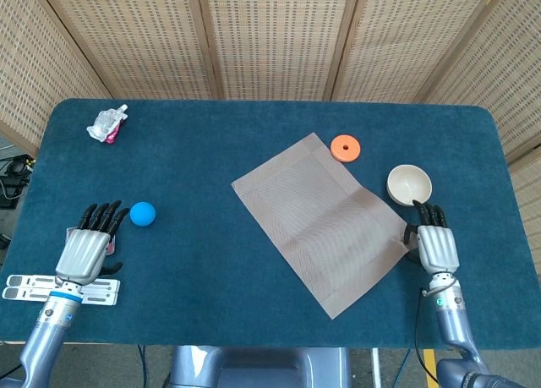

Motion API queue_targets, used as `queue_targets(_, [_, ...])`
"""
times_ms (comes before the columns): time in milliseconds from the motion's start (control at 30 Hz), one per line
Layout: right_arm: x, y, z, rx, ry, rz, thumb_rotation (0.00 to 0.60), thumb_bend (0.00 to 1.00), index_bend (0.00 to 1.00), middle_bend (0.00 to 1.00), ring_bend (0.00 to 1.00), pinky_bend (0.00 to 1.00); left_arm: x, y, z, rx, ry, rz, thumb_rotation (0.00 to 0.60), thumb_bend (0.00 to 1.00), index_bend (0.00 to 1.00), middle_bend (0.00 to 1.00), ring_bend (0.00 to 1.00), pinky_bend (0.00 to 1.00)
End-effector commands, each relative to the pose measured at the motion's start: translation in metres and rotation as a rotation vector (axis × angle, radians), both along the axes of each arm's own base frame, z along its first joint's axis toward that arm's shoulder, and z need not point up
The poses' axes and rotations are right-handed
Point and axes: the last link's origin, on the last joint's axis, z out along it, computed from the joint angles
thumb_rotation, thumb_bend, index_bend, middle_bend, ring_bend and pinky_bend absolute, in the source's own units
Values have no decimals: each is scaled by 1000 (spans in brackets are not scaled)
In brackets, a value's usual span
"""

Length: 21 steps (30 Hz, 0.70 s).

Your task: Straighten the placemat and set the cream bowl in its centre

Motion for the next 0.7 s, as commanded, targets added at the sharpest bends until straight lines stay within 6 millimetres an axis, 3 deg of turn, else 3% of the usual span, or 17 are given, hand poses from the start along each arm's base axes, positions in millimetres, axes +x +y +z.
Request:
queue_targets(33, [-2, -7, 6, -21, 3, -8, 600, 559, 685, 138, 0, 27, 0, 0, 0, 0, 0, -1, 600, 127, 68, 0, 0, 0])
queue_targets(100, [-3, -10, 10, -34, 8, -11, 600, 496, 617, 92, 0, 17, 0, 0, 0, 1, -2, -2, 600, 127, 69, 0, 0, 0])
queue_targets(233, [-8, -9, 16, -37, 25, -26, 600, 326, 382, 0, 0, 0, 1, 1, -2, 1, -3, -6, 600, 127, 68, 0, 0, 0])
queue_targets(433, [-12, 5, 29, -64, 25, -47, 600, 289, 209, 0, 0, 0, 1, 1, -6, -11, 0, -6, 600, 127, 68, 0, 0, 0])
queue_targets(700, [-8, 18, 44, -110, -29, -20, 600, 282, 188, 0, 0, 0, 10, 11, -12, -17, -1, -26, 600, 132, 103, 0, 0, 0])
